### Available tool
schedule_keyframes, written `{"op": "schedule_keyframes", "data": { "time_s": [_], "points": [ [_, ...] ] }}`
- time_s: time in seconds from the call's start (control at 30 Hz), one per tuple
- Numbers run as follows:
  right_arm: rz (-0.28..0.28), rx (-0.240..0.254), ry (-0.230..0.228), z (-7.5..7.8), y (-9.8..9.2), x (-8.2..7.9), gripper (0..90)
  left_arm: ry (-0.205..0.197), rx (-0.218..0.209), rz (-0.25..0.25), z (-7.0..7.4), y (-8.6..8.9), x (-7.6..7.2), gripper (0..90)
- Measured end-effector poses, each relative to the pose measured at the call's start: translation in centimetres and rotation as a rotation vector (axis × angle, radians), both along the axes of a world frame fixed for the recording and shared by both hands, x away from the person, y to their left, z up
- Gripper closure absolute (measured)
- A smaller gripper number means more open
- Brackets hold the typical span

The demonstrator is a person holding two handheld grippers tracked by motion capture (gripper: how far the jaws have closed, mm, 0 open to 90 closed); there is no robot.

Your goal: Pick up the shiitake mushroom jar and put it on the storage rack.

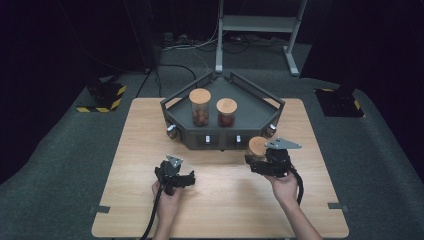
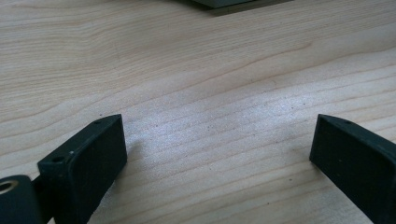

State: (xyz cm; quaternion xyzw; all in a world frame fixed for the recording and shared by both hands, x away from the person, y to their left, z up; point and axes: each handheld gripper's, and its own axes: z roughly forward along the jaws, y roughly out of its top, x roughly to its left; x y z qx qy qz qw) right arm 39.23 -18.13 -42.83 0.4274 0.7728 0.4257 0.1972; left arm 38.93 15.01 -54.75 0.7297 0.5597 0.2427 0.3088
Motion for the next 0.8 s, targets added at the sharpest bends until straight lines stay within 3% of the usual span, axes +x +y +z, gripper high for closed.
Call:
{"op": "schedule_keyframes", "data": {
  "time_s": [0.4,0.8],
  "points": [
    [-0.012,-0.007,-0.021,2.1,-0.2,0.4,25.3,0.0,-0.001,0.001,0.0,0.0,0.0,4.0],
    [-0.052,-0.008,-0.028,4.5,-0.5,2.2,25.3,0.0,-0.001,0.001,0.0,0.0,0.0,4.0]
  ]
}}
